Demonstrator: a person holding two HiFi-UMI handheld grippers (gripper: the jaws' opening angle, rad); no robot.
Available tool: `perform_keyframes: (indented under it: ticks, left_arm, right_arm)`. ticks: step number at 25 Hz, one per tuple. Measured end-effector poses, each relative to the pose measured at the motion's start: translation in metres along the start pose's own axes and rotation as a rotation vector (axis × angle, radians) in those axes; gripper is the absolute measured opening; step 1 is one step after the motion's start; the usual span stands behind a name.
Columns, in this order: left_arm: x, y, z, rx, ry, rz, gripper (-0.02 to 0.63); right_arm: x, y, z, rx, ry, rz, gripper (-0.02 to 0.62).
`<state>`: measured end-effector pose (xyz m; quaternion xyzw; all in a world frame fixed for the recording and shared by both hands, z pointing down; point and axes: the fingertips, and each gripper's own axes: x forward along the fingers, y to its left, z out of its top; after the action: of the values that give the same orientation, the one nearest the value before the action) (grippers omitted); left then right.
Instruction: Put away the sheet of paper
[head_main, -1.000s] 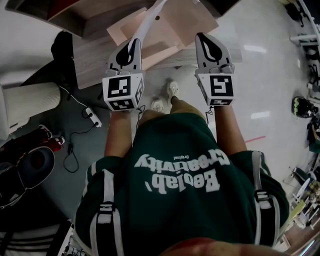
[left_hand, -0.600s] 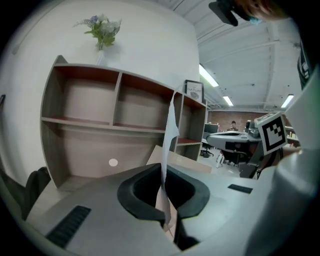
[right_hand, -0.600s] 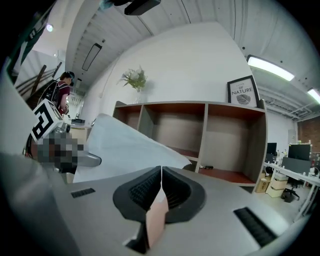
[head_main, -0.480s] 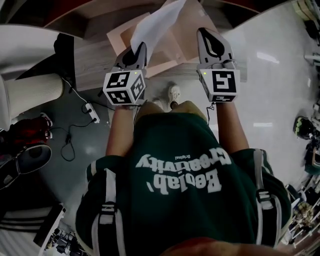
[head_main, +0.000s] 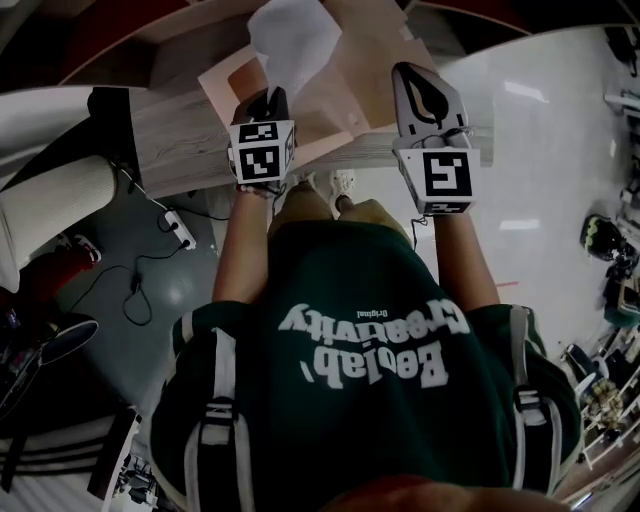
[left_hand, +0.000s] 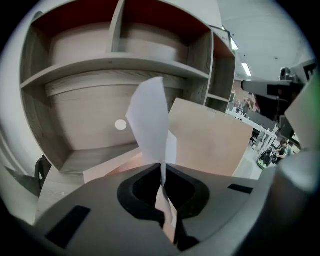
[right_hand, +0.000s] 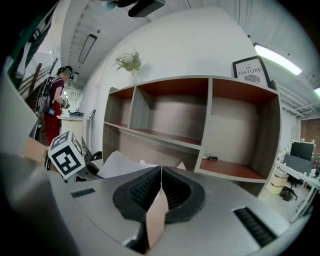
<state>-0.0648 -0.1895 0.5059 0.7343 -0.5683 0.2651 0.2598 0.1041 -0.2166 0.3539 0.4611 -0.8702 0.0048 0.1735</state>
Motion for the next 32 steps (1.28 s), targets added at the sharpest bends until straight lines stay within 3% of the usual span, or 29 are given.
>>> perform_keyframes:
  ticks: [4,11,14,17,20,28,29,30,32]
  left_arm:
    - [0.028,0.024,-0.019,0.045,0.113,0.03,0.02]
    - [0.051,0.059,-0.052,0.264,0.269,0.065,0.022]
    - [0.056,0.063,-0.057,0.33,0.3,0.063,0.186]
    - [0.051,0.075,-0.054,0.39,0.3,0.104,0.238]
    - [0.038,0.091,-0.051,0.397,0.289,0.132,0.255]
    - [0.009,0.115,-0.052,0.384,0.255,0.131,0.25]
    - [0.008,0.115,-0.051,0.372,0.24,0.132,0.175]
    - [0.007,0.115,-0.047,0.355,0.217,0.136,0.057]
    - [0.003,0.109,-0.039,0.323,0.17,0.114,0.02]
  right_arm:
    - [0.023,0.004,0.007,-0.01,0.026,0.002,0.035]
    - [0.058,0.018,0.005,-0.016,0.063,0.005,0.035]
    - [0.068,0.023,0.005,-0.019,0.072,0.008,0.035]
    - [0.076,0.027,0.006,-0.018,0.078,0.011,0.035]
    - [0.082,0.029,0.009,-0.015,0.078,0.013,0.035]
    - [0.09,0.036,0.009,-0.015,0.079,0.012,0.035]
    - [0.09,0.037,0.01,-0.016,0.08,0.013,0.035]
    - [0.091,0.038,0.011,-0.017,0.08,0.013,0.035]
    - [0.091,0.039,0.013,-0.022,0.078,0.012,0.035]
